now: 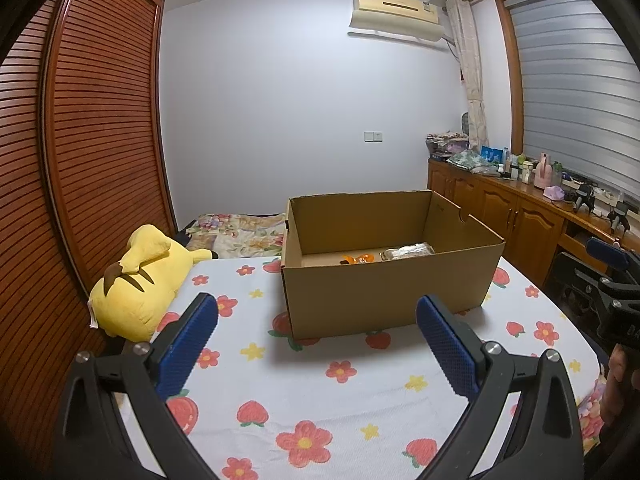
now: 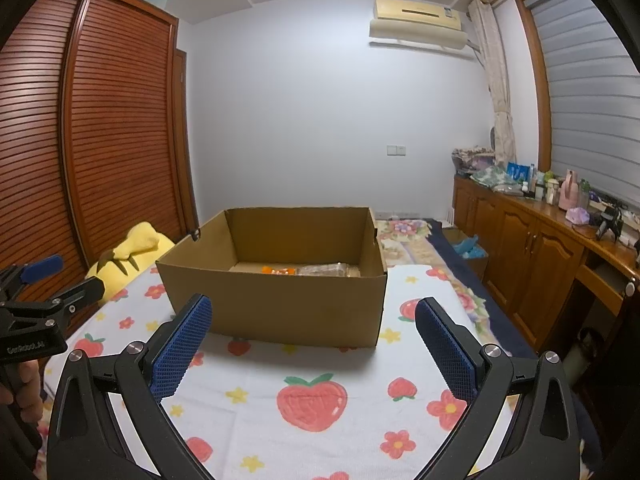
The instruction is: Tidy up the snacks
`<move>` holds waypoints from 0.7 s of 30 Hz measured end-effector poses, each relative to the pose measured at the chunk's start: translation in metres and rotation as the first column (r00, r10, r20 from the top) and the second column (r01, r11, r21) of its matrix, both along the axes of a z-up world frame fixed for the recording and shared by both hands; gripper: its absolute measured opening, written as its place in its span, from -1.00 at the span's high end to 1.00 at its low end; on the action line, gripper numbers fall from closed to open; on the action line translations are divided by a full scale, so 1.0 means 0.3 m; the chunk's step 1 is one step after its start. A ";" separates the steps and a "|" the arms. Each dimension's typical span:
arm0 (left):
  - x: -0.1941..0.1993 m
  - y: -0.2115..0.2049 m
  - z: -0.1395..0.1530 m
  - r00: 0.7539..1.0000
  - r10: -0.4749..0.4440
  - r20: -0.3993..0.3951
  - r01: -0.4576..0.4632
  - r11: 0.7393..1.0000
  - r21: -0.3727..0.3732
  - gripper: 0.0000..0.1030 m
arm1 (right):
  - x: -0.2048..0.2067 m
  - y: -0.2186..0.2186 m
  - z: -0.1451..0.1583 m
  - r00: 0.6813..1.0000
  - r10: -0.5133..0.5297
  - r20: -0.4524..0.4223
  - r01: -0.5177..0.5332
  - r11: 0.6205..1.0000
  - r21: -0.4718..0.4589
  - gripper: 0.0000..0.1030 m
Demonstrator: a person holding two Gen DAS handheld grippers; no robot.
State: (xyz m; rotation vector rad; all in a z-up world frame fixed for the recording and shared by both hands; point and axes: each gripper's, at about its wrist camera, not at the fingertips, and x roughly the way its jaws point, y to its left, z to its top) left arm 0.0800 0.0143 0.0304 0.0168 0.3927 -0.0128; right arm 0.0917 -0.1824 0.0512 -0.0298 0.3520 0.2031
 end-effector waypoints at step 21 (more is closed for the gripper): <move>-0.006 0.000 0.004 1.000 -0.001 0.002 0.001 1.000 -0.001 -0.95 | -0.003 -0.007 0.001 1.000 0.001 -0.002 -0.001 1.000 0.005 -1.00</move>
